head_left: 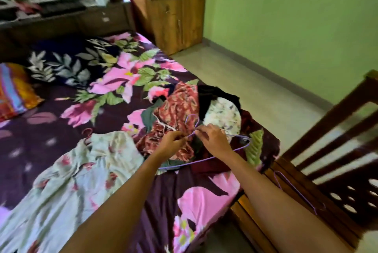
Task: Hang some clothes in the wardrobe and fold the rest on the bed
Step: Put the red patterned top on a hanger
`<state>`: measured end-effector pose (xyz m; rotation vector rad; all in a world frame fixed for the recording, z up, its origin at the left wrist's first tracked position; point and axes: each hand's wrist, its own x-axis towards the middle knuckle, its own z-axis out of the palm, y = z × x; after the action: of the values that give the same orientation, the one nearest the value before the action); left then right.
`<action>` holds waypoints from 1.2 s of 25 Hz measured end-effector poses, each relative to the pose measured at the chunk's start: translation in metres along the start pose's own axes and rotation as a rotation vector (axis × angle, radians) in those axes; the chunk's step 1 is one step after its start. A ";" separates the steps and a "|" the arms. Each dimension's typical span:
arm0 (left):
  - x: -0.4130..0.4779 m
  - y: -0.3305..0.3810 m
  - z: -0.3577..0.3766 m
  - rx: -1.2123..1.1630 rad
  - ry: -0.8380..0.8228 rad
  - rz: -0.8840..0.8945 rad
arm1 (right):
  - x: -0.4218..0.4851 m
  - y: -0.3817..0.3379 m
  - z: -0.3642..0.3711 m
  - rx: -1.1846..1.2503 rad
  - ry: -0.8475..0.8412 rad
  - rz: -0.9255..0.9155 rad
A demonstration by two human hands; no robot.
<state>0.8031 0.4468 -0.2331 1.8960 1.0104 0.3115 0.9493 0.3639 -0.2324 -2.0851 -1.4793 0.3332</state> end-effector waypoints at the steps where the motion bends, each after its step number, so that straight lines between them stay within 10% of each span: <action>1: 0.005 -0.009 -0.010 0.009 0.010 0.005 | 0.009 -0.010 0.006 0.021 -0.010 0.026; 20: 0.122 -0.129 -0.044 -0.064 0.131 -0.469 | 0.098 0.036 0.083 -0.158 -0.465 0.161; 30: 0.190 -0.182 0.025 -0.519 0.170 -0.861 | 0.126 0.104 0.113 -0.092 -0.492 0.245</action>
<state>0.8429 0.6164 -0.4327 0.8710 1.5743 0.1921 1.0206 0.4888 -0.3692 -2.3760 -1.5195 0.9448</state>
